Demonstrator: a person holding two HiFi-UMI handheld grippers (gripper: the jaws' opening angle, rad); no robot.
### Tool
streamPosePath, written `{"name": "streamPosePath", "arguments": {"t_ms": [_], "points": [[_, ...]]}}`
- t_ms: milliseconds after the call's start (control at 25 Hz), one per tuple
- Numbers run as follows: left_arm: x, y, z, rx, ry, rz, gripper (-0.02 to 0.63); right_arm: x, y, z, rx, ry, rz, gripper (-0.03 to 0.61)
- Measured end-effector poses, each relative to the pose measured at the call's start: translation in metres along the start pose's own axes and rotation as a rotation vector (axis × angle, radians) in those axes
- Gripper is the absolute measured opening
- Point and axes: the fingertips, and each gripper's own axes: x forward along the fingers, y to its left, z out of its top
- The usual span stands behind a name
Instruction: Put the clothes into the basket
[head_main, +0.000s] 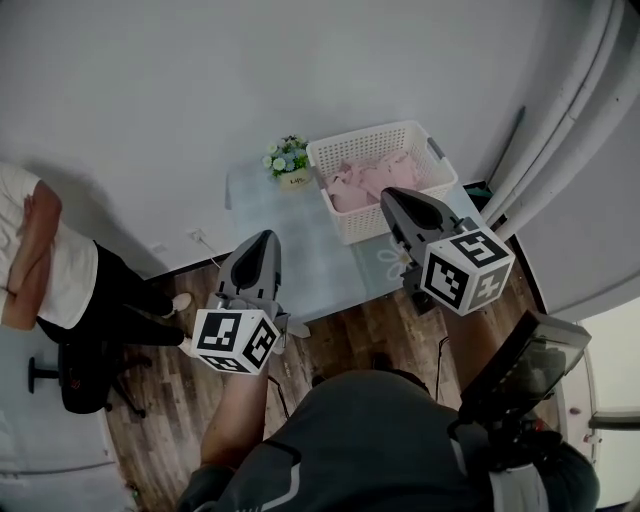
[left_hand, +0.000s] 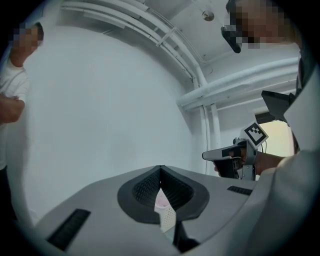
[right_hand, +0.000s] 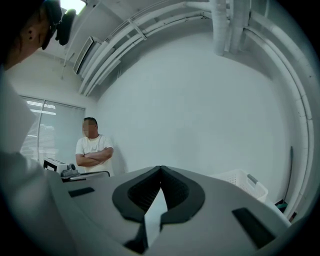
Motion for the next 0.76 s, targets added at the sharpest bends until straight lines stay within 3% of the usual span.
{"name": "streamPosePath", "arguments": {"t_ms": [320,760], "points": [[0.0033,-0.008,0.0083,0.05,0.004,-0.016,0.009,-0.0019,0.0003,0.0063,0.012,-0.013,0.008,0.014],[0.0035,-0.0026,0.0087,0.038,0.002,0.002,0.008,0.0032,0.003,0.0105,-0.047,-0.018,0.023,0.014]]}}
